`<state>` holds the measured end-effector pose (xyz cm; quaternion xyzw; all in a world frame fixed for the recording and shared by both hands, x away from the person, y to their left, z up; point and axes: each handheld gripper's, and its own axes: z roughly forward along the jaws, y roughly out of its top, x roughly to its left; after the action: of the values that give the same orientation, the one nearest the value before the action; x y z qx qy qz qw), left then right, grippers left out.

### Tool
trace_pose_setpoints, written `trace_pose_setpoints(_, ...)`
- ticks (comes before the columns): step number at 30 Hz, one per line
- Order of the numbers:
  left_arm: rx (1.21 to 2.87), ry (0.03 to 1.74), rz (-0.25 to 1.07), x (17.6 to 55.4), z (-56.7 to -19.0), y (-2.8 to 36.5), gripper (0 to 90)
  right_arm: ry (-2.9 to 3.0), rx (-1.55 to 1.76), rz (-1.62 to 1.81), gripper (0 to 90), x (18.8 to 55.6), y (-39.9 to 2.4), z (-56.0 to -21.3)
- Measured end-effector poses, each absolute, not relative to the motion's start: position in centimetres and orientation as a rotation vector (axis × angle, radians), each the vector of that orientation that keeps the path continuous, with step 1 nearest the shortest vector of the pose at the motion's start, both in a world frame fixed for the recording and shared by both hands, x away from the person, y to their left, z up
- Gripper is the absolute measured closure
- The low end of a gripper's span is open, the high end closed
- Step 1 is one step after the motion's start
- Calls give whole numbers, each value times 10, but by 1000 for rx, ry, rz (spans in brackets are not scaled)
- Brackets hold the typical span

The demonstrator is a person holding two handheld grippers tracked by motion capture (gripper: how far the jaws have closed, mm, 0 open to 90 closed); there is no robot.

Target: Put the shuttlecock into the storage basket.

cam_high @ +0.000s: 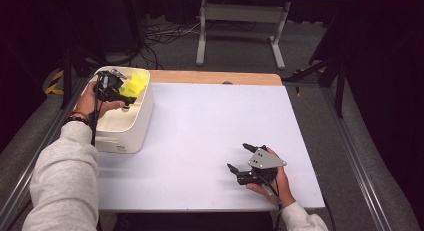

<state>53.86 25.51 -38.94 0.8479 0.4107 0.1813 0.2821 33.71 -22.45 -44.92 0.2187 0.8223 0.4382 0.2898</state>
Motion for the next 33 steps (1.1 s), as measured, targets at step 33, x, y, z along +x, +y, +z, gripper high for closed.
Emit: trace_pose_setpoints(33,2025,851,775,491,-335,252,166,2166,583,1171,170,336,-225,-445)
